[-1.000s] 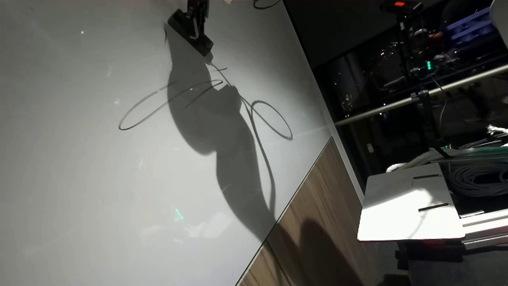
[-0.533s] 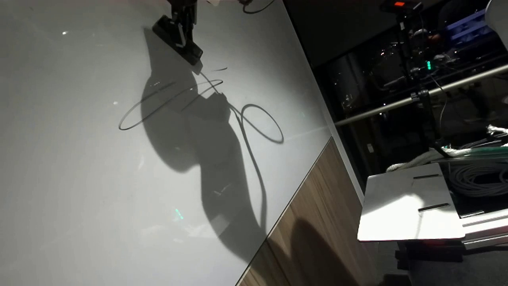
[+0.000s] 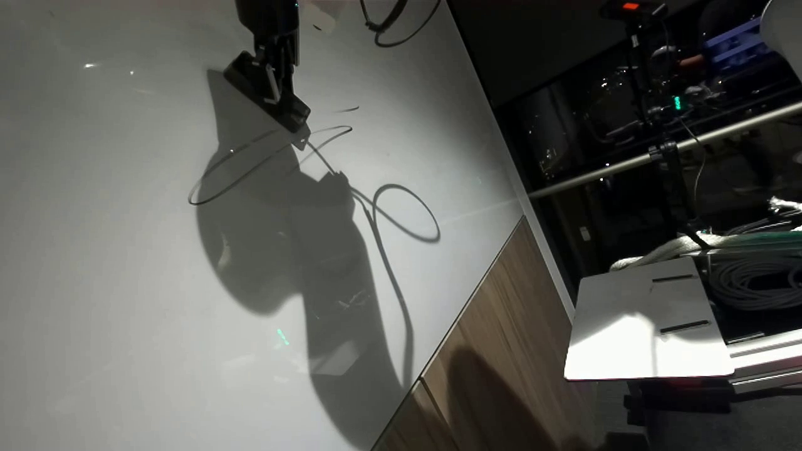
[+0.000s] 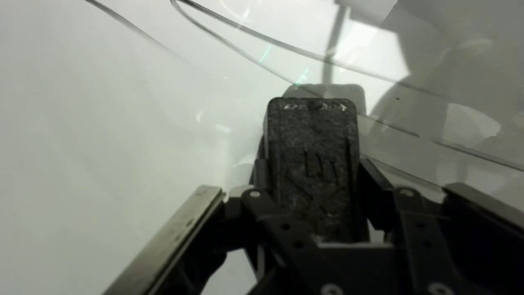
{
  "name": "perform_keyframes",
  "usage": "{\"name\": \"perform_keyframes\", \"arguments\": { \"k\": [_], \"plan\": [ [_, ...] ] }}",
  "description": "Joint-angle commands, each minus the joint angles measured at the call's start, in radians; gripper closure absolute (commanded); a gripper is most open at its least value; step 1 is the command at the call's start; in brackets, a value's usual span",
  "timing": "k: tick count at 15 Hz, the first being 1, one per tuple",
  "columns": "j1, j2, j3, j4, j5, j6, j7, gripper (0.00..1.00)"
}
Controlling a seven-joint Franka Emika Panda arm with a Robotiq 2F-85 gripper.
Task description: Pick up the eraser from the table and use it to wipe the white board then place it back on the table.
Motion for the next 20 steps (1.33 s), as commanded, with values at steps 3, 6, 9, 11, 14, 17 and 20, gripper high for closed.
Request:
{"name": "perform_keyframes", "arguments": {
  "k": [3, 6, 9, 11, 14, 17, 20],
  "plan": [
    [-0.042, 0.074, -0.072, -0.018, -0.015, 0.138, -0.005, 0.71],
    [-0.057, 0.011, -0.103, -0.115, 0.006, 0.19, -0.003, 0.71],
    [-0.084, -0.038, -0.135, -0.225, -0.019, 0.265, -0.002, 0.71],
    [-0.116, -0.064, -0.163, -0.279, -0.033, 0.315, 0.002, 0.71],
    [-0.176, -0.107, -0.212, -0.337, -0.068, 0.39, 0.001, 0.71],
    [-0.241, -0.136, -0.265, -0.355, -0.081, 0.443, -0.011, 0.71],
    [-0.296, -0.123, -0.341, -0.33, -0.065, 0.506, -0.058, 0.71]
  ]
}}
